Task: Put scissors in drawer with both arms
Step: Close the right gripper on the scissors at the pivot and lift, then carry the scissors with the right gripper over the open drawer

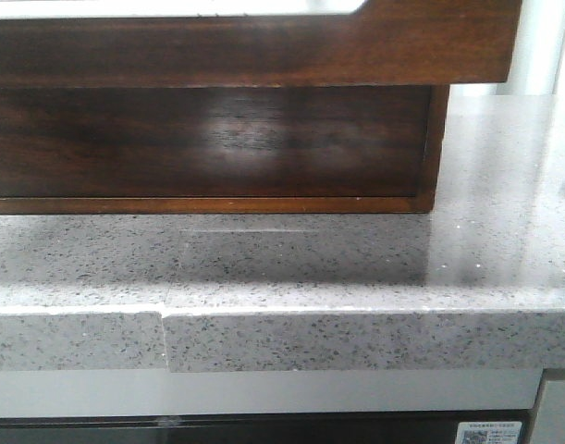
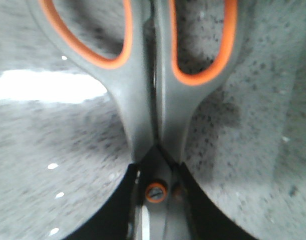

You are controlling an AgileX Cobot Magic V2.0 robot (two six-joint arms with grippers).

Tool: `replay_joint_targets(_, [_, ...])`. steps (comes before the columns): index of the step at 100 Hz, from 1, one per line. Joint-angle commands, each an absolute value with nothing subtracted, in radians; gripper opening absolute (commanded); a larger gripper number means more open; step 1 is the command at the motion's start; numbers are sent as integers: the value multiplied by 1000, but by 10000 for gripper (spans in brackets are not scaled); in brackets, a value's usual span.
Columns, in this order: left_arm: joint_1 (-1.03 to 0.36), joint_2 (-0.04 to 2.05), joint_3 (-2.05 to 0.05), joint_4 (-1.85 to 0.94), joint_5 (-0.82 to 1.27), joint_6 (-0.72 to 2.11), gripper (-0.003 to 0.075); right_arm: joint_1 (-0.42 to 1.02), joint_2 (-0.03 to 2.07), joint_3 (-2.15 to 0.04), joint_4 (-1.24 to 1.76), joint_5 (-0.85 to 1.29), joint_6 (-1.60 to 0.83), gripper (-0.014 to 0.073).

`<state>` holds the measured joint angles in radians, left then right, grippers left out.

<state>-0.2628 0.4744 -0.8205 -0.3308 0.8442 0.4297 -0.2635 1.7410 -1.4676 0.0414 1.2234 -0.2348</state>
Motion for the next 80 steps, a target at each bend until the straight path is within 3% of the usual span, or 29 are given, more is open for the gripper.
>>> replay_joint_targets(1, [-271,491,-855,-352,769,427,388,-265,1619,-1528,64,1228,-258,-34])
replay_joint_targets(27, [-271,491,-855,-352,769,427,388,-263,1409,-1696,232,1260,-353,-34])
replay_joint_targets(60, [-271,491,-855,-352,769,427,388,-261,1225,-1825,831,1292,-734,-34])
replay_joint_targets(80, [-271,491,-855,-356,769,427,388,-146,1167,-1825,961,1307,-893,-32])
